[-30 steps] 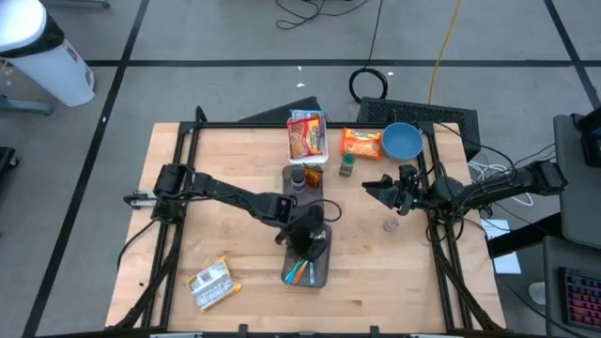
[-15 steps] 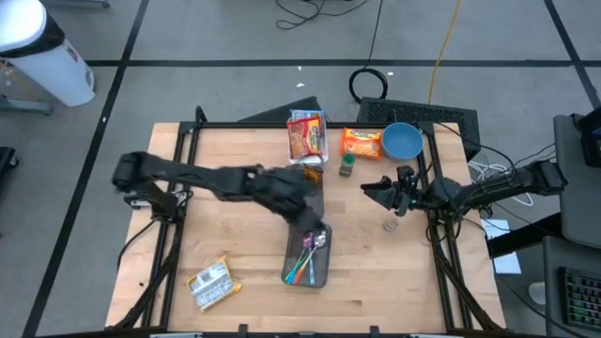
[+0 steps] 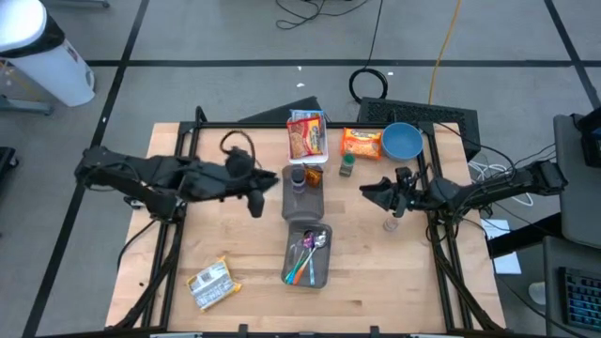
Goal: Pick & Place Food Item
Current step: Put the yellow noodle pack into the white bin
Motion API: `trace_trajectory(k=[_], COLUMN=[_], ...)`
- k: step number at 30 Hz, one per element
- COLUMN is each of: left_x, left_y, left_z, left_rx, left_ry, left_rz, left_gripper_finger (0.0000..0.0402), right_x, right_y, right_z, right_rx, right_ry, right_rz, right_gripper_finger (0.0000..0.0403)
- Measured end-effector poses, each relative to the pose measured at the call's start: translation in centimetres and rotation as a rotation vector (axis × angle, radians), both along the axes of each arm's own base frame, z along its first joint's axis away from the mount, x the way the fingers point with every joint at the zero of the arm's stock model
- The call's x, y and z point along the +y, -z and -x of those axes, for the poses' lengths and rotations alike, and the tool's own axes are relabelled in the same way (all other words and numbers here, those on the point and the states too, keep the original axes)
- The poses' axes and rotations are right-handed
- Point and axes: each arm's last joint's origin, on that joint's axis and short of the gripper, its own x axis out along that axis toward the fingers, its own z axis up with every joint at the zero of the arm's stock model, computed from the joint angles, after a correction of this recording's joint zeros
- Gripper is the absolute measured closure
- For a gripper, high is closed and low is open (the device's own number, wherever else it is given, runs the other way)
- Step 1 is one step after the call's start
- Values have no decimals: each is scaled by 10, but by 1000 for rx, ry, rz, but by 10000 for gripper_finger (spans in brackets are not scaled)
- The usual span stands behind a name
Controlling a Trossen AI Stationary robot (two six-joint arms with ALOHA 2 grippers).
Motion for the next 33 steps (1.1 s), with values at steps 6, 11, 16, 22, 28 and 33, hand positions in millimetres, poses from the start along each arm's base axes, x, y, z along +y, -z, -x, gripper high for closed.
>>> trace_trajectory(k=[6, 11, 16, 22, 28, 33], left_x=[-9, -9, -9, -9, -2, 10], left_y=[19, 52, 100, 131, 139, 145], left_z=[8, 1, -5, -1, 8, 26], left_rx=[144, 247, 268, 445, 637, 820], left_ry=[-144, -187, -140, 136, 475, 739], left_rz=[-75, -52, 55, 126, 251, 459], left_gripper_finger=[309, 309, 309, 309, 309, 309], right_x=[-1, -4, -9, -17, -29, -34], right_y=[8, 14, 14, 14, 13, 12], right_z=[-1, -1, 0, 0, 0, 0], right_rx=[84, 151, 156, 136, 123, 115], right_ry=[30, 133, 231, 281, 352, 344], right_rz=[24, 28, 17, -31, -47, -38], right_gripper_finger=[193, 193, 193, 193, 193, 193])
